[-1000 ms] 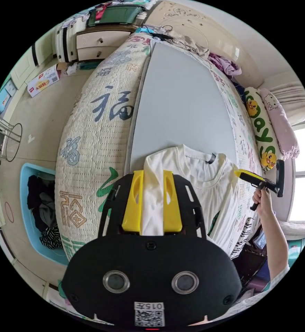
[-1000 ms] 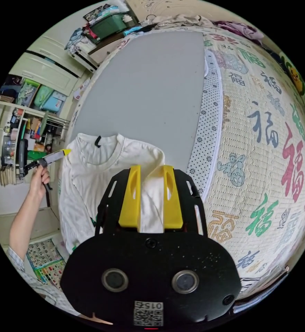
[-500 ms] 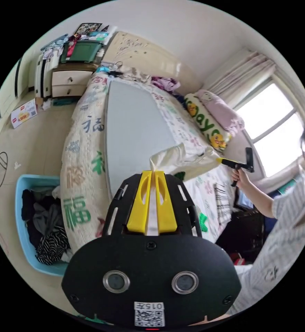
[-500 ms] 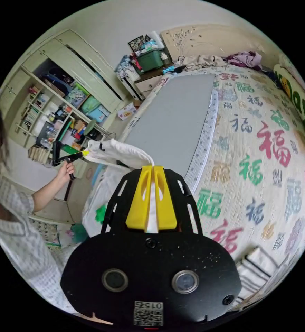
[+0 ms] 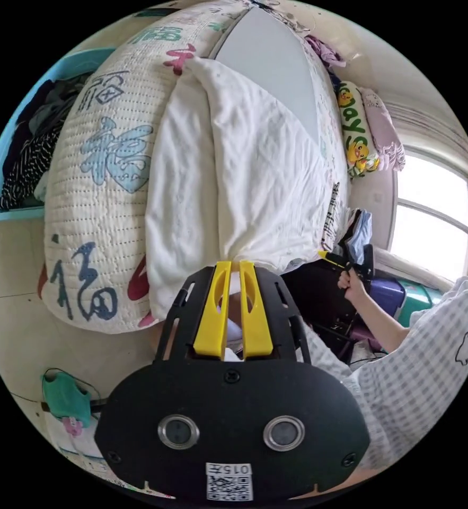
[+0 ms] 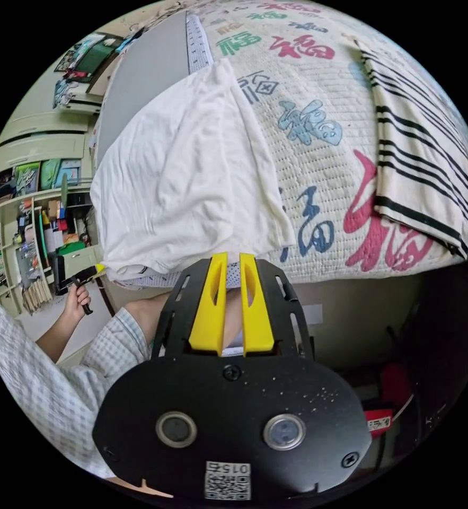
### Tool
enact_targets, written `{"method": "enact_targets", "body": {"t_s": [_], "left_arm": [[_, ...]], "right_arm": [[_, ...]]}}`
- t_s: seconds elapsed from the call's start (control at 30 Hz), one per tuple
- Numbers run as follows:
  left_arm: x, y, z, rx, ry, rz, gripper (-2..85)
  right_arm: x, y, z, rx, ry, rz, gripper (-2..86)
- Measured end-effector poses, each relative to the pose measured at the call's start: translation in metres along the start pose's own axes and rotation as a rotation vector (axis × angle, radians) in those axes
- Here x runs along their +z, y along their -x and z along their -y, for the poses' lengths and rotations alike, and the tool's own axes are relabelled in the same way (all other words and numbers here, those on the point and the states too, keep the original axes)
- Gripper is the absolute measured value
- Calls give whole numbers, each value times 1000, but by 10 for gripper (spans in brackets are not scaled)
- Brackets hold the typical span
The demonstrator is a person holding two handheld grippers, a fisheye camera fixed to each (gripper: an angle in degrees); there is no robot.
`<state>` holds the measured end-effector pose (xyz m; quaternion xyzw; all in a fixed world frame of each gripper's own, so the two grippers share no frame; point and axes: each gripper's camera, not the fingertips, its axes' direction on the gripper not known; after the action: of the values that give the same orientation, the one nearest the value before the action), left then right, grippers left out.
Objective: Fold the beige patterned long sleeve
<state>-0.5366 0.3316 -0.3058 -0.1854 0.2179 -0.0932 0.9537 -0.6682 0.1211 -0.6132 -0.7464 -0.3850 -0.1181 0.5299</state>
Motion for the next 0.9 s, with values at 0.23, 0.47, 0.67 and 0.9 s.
{"method": "enact_targets", "body": {"t_s": [0.23, 0.47, 0.67, 0.9], "left_arm": [[-20, -18, -23, 60, -87, 244, 0], [18, -70, -37, 294, -210, 216, -7], [71, -106, -61, 446, -193, 351, -7], [91, -137, -105, 445, -210, 478, -7]], "right_arm": [[20, 32, 21, -212, -98, 102, 42], [87, 68, 34, -513, 28, -190, -3], [117, 69, 5, -641, 24, -291, -8], [147, 32, -53, -609, -155, -250, -6]]}}
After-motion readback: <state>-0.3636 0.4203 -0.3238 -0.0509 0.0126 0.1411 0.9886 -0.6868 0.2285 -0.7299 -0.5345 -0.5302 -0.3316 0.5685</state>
